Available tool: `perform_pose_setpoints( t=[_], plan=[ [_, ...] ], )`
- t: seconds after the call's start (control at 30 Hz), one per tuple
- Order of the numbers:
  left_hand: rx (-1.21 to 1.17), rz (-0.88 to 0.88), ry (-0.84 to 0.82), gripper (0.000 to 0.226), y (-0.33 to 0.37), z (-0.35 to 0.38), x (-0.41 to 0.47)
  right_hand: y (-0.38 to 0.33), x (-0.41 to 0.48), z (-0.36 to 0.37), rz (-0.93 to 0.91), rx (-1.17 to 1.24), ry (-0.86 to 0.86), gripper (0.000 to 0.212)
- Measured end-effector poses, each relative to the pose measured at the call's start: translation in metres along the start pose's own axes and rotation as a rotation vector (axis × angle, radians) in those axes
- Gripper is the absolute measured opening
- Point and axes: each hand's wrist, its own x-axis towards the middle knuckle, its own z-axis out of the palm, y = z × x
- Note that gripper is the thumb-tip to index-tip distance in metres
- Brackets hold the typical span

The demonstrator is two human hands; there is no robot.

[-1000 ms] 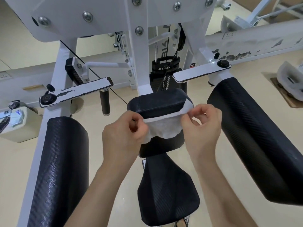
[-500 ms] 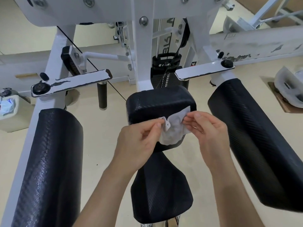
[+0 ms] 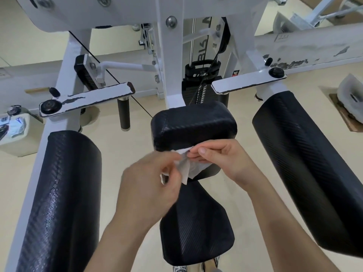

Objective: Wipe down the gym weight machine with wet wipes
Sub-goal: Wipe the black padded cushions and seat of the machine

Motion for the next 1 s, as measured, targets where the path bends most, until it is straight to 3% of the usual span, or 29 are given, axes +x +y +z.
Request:
perform_pose_setpoints(
  t=[0.1, 0.13, 0.23, 0.3, 0.4, 0.47, 0.7, 0.8, 0.9, 1.0],
  plan=[
    [0.029, 0.020, -0.274, 0.036, 0.009, 0.017, 0.001, 0.001, 0.002, 0.003, -0.042, -0.050, 0.040, 0.019],
    [0.051, 0.012, -0.291, 0.037, 0.005, 0.024, 0.007, 0.000, 0.001, 0.004, -0.056, -0.063, 0.040, 0.019],
    [-0.125, -0.199, -0.158, 0.041, -0.009, 0.032, 0.025, -0.002, -0.003, -0.001, -0.125, -0.041, 0.127, 0.020],
    [-0.189, -0.226, -0.096, 0.041, -0.009, 0.035, 0.025, 0.001, -0.011, -0.008, -0.142, 0.013, 0.182, 0.021],
    [-0.278, -0.215, -0.056, 0.047, -0.012, 0.044, 0.017, 0.016, -0.013, 0.002, 0.016, 0.041, -0.045, 0.022],
    [-0.329, -0.237, -0.070, 0.048, -0.028, 0.057, 0.015, 0.042, -0.001, 0.013, 0.083, -0.022, -0.104, 0.016],
    [-0.146, -0.404, -0.180, 0.034, -0.058, 0.109, -0.005, 0.112, 0.002, 0.005, 0.226, -0.266, -0.010, 0.013],
    [-0.248, -0.323, -0.051, 0.039, -0.041, 0.099, -0.008, 0.082, -0.002, 0.004, 0.071, -0.279, 0.057, 0.014],
    [-0.464, -0.136, 0.137, 0.039, -0.017, 0.069, 0.001, 0.028, -0.004, 0.000, -0.111, -0.078, 0.156, 0.017],
    [-0.429, -0.122, 0.188, 0.032, -0.021, 0.065, 0.004, 0.027, 0.003, 0.000, -0.106, 0.029, 0.110, 0.018]
  ],
)
